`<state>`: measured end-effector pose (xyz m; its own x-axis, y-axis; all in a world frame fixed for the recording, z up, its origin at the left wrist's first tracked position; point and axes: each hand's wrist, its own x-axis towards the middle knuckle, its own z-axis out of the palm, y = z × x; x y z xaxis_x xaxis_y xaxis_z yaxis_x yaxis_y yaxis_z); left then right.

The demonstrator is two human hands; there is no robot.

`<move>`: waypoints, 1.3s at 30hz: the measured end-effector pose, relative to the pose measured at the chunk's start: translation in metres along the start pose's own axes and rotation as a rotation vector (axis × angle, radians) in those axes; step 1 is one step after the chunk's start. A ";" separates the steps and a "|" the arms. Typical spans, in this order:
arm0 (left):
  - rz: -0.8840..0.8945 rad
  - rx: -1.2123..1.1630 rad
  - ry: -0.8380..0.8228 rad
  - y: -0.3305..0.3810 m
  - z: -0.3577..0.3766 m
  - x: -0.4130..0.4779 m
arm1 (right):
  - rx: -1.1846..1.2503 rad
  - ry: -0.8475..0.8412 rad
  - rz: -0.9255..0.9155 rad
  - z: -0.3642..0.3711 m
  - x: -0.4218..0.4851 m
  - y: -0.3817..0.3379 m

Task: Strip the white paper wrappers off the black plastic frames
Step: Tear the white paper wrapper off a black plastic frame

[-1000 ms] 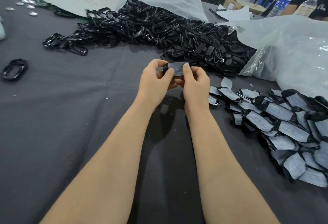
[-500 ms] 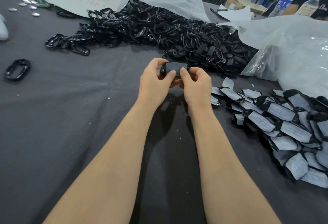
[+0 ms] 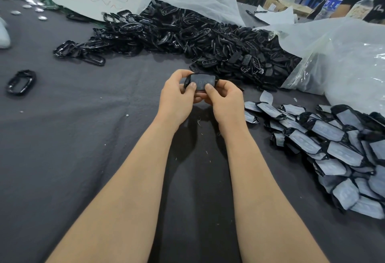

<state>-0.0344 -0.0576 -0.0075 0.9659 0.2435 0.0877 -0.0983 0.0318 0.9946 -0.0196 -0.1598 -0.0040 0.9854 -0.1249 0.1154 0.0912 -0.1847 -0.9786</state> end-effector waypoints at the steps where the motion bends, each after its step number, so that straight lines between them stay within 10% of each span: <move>1: -0.008 0.010 0.009 0.000 -0.001 0.000 | 0.006 0.006 0.000 0.001 0.000 0.001; 39: 0.042 0.050 0.040 0.003 0.003 -0.002 | 0.151 0.056 0.024 -0.001 0.001 0.002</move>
<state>-0.0357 -0.0605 -0.0049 0.9507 0.2823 0.1285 -0.1258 -0.0279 0.9917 -0.0187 -0.1610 -0.0055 0.9784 -0.1826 0.0972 0.0927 -0.0328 -0.9952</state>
